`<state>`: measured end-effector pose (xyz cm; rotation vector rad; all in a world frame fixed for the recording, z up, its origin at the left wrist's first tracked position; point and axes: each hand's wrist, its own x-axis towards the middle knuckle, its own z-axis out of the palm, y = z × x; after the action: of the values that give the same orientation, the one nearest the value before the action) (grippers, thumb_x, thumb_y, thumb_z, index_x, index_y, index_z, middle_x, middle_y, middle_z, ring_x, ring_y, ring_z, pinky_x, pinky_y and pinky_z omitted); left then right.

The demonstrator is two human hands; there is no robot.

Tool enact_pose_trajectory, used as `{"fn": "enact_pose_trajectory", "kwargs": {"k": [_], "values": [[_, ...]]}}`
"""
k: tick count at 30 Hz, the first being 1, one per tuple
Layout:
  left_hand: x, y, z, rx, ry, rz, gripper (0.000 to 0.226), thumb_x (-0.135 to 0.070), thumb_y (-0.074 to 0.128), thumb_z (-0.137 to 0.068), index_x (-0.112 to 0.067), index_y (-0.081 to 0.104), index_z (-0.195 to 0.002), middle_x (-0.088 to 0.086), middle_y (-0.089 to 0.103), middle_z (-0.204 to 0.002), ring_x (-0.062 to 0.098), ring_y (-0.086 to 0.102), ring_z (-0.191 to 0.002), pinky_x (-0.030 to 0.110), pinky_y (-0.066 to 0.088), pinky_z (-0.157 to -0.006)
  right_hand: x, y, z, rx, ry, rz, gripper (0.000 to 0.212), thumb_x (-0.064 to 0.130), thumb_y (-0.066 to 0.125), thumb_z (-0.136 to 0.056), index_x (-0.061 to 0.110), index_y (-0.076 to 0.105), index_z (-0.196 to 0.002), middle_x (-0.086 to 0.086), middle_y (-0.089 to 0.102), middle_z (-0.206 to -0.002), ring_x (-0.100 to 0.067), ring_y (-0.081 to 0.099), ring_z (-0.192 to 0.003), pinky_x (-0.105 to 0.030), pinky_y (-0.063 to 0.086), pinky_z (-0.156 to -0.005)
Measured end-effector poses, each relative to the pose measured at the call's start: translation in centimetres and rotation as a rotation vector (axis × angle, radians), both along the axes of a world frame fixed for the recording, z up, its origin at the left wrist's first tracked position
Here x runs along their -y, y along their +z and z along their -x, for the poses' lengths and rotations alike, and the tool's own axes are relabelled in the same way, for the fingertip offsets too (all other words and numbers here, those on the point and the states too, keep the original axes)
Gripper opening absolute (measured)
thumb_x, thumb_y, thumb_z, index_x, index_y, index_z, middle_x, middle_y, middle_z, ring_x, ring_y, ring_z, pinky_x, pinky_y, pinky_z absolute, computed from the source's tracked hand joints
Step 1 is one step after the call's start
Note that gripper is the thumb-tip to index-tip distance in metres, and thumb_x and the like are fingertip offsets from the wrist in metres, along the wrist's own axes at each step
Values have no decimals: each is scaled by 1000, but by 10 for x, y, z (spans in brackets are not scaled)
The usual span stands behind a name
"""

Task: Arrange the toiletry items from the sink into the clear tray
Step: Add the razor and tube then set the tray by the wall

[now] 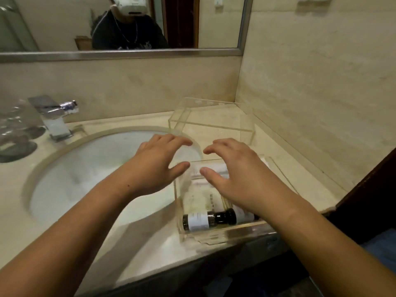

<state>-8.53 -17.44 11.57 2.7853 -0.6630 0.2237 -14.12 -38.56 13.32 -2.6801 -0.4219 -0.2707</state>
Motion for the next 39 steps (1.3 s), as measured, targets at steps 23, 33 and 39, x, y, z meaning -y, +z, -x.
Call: {"fn": "enact_pose_trajectory", "kwargs": {"k": [23,33,39], "values": [[-183,-100,-89,-428,191,-297,41,-27,66,-94,-34,58,-134,-7,56,-136,20,47,-129,34,40,-101,-215,-72,-132,-379,219,605,33,20,56,-94,26,58,-126,-3,58,-122,-25,58,-108,-39,52,-87],[-180,-126,-96,-542,189,-245,46,-28,67,-92,-31,57,-137,-3,59,-135,24,57,-121,34,47,-96,-241,-129,-168,-570,199,757,57,13,55,-94,27,44,-148,-6,52,-138,-27,54,-126,-41,49,-101],[-179,-132,-97,-527,209,-242,36,-30,73,-90,-30,65,-125,-3,64,-125,23,60,-116,29,46,-84,-239,-143,-170,-496,101,678,38,14,62,-89,23,62,-126,-6,57,-122,-29,63,-103,-35,52,-79]]}}
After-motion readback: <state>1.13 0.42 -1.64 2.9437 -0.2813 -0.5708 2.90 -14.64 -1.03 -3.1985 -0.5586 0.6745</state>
